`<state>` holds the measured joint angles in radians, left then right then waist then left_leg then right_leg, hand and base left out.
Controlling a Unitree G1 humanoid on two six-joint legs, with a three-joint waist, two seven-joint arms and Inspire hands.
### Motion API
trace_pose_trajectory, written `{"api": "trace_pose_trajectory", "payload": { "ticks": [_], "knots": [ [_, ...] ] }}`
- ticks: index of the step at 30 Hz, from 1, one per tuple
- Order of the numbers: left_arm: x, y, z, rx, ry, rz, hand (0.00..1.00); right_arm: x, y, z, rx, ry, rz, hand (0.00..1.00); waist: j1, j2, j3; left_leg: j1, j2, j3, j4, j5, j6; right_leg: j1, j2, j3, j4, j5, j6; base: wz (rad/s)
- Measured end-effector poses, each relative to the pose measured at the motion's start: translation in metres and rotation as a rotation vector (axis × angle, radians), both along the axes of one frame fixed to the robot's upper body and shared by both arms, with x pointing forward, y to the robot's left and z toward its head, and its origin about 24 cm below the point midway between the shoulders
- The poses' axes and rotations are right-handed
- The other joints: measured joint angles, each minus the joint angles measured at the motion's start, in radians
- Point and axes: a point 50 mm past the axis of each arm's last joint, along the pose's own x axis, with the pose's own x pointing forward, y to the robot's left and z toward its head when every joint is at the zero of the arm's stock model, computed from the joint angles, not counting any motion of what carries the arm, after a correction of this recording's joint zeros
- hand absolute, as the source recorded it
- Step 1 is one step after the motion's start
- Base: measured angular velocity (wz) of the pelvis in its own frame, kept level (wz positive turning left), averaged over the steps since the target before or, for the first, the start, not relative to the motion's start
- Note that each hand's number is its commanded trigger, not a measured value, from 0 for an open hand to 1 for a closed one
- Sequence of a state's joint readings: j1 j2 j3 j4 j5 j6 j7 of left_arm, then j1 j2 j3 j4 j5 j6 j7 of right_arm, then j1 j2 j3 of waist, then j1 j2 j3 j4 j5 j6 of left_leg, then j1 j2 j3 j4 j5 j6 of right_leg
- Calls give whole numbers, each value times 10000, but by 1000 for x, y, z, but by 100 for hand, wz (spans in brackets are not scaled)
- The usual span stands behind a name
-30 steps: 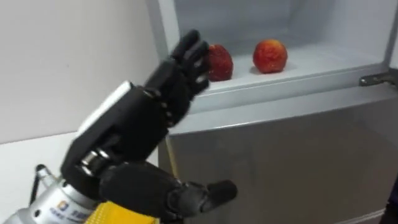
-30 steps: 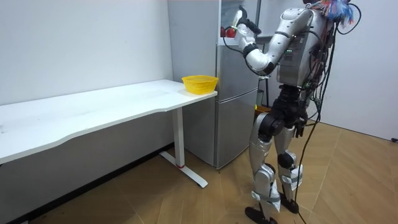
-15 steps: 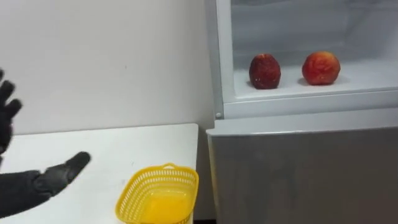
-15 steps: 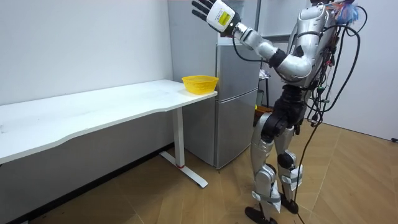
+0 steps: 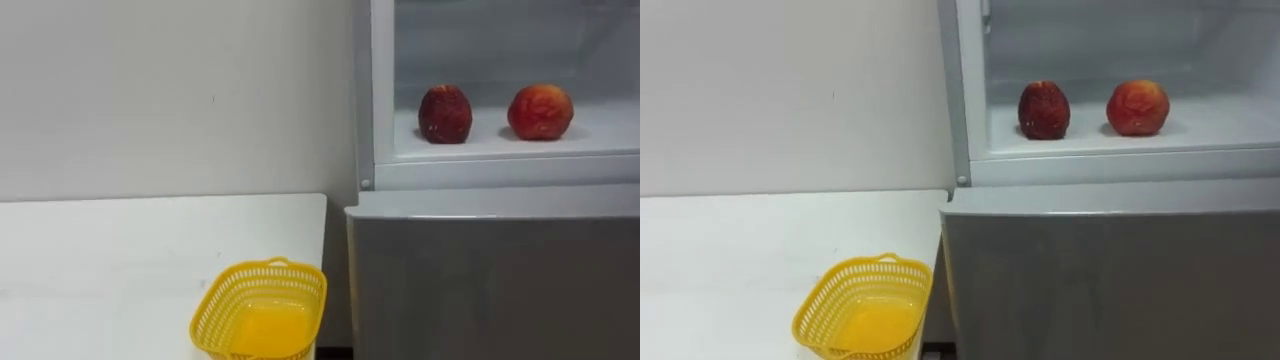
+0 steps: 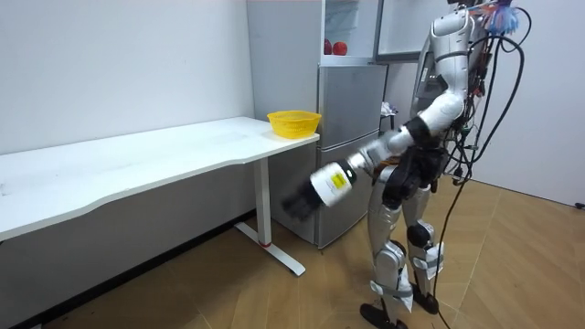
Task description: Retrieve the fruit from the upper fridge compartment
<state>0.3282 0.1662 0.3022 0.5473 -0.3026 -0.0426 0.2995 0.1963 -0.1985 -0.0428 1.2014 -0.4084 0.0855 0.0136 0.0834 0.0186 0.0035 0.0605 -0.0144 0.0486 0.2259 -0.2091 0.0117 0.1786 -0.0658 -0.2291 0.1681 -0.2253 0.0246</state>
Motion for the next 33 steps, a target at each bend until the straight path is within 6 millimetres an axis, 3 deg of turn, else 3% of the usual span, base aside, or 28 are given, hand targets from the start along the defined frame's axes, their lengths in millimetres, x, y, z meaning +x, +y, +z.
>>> {"api": "trace_pose_trajectory", "payload": {
  "ticks": [2,6,8,12,16,18,23,28,33],
  "knots": [
    [-17,-10,-18,-571,999,-34,0,-1,0,0,2,41,-27,0,-2,-86,17,15,-3,-25,-29,-8,-3,13,1,-8,7,3,1,2],
    [-54,-26,-44,-1732,2788,67,0,0,2,-1,12,85,-41,0,-5,-43,4,14,8,-5,-48,-27,-4,3,1,-9,31,5,2,-1],
    [-69,-30,-51,-2191,3457,156,0,-3,3,-1,-5,231,-68,0,-55,-55,34,2,8,-18,-38,-27,-4,8,-1,-42,31,5,2,0],
    [-89,-43,-59,-2755,4455,-273,0,-8,4,-2,37,459,-124,0,-100,76,12,47,7,37,-24,-22,-6,47,-12,-75,33,5,2,0],
    [-86,-53,-64,-2532,5580,-2260,0,-6,5,-2,148,732,148,0,-317,30,-17,42,1,-12,-16,10,-7,67,-21,-100,40,6,-1,1],
    [-74,-60,-67,-2406,5873,-3612,0,-6,8,-3,302,840,318,0,-515,-33,-8,33,-16,-5,-8,29,3,110,-35,-148,9,-8,-17,8],
    [-43,-71,-68,-2251,5733,-5571,0,-1,14,-5,441,877,851,0,-575,-194,-5,-15,1,152,-17,33,3,-50,-25,49,26,-29,-44,-10],
    [-36,-68,-66,-2089,5863,-6328,0,2,24,-8,644,930,772,0,-864,-272,-18,-158,-22,188,-12,33,6,-262,-43,75,24,-34,-27,-2],
    [-45,-70,-68,-2493,5831,-5801,0,-3,28,-9,710,1212,688,0,-1012,-213,-17,87,14,329,-210,40,-3,-194,-10,322,38,-31,-23,-8]
  ]
}}
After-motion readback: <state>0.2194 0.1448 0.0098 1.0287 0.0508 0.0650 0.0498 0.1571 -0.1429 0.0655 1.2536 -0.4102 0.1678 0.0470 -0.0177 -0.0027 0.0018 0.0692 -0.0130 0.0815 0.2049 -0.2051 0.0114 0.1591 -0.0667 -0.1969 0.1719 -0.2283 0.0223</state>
